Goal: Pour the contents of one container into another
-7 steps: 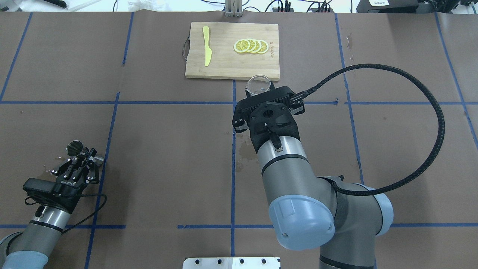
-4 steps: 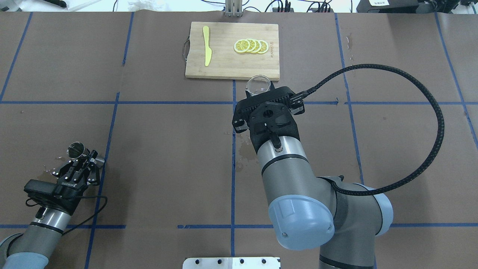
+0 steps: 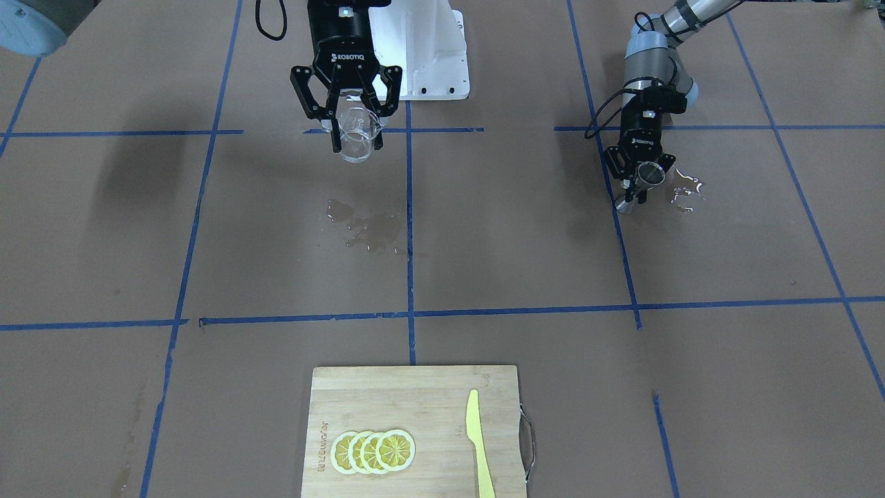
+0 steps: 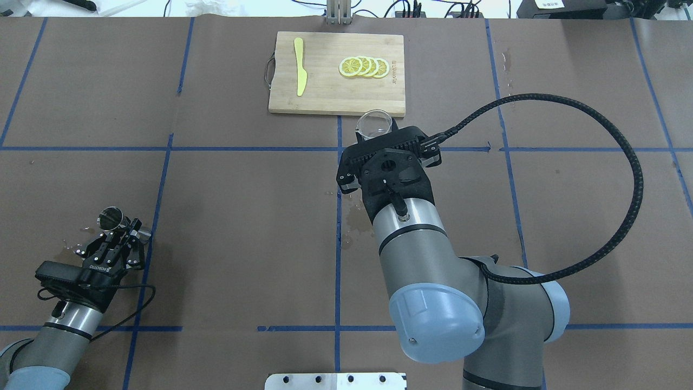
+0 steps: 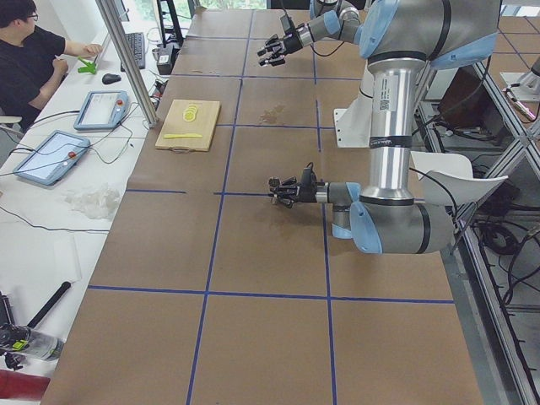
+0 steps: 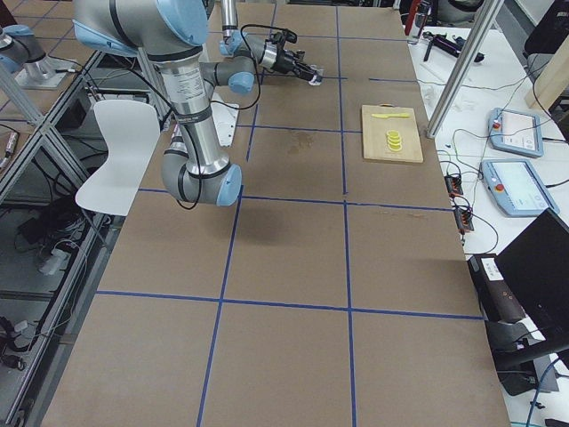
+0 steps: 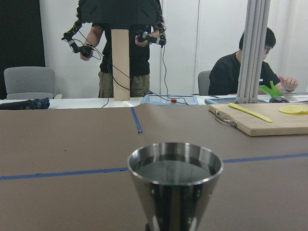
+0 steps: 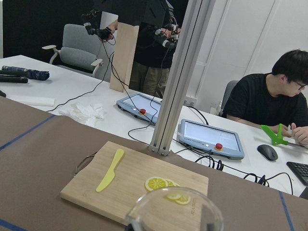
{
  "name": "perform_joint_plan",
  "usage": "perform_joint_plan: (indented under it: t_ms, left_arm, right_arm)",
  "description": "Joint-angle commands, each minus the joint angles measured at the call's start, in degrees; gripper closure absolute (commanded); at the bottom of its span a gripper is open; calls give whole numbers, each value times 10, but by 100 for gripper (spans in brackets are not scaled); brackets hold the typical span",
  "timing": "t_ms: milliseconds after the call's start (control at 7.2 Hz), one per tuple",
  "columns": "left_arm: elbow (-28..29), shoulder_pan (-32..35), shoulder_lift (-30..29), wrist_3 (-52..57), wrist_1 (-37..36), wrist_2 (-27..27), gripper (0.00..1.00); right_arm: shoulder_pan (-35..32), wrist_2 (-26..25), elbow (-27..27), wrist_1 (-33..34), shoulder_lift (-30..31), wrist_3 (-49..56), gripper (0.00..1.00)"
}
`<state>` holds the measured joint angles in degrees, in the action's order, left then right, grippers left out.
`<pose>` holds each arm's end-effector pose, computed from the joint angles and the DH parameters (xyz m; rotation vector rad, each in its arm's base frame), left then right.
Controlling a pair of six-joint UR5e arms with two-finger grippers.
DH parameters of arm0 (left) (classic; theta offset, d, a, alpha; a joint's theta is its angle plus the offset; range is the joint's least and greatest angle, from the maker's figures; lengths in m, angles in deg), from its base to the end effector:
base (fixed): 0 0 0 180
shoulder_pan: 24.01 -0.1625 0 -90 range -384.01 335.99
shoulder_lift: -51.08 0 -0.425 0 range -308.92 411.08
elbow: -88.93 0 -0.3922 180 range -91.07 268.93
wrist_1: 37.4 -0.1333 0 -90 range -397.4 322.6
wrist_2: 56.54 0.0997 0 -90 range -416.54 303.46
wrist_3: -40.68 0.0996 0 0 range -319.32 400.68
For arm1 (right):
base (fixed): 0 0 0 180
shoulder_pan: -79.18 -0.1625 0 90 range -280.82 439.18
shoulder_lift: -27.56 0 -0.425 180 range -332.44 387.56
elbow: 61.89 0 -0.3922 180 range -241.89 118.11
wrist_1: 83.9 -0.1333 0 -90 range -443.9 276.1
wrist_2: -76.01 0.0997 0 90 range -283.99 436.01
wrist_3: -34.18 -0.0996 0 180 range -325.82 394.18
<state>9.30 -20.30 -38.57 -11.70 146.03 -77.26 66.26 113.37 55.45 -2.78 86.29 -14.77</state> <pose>0.4148 -0.2538 0.5660 1.3165 0.7975 -0.3990 -0.4582 -0.3231 0.1220 1.1969 -0.5967 0.1247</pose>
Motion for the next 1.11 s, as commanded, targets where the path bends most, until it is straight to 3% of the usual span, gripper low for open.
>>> perform_joint_plan:
  t_ms: [0,555,694,833,972]
  left_arm:
    - [0,-1,0,0,0,1,66]
    - [3,-3,0,1,2,1,28]
    - [3,-3,0,1,4,3,8]
    - [-2,-3,1,3,6,6,1]
    - [-7,-3,1,3,11,6,1]
  right_arm:
    - [0,0,0,0,1,0,100]
    - [0,0,0,0,1,-1,100]
    - [0,0,1,0,1,0,100]
    - [0,0,1,0,1,0,100]
    - [0,0,1,0,1,-1,100]
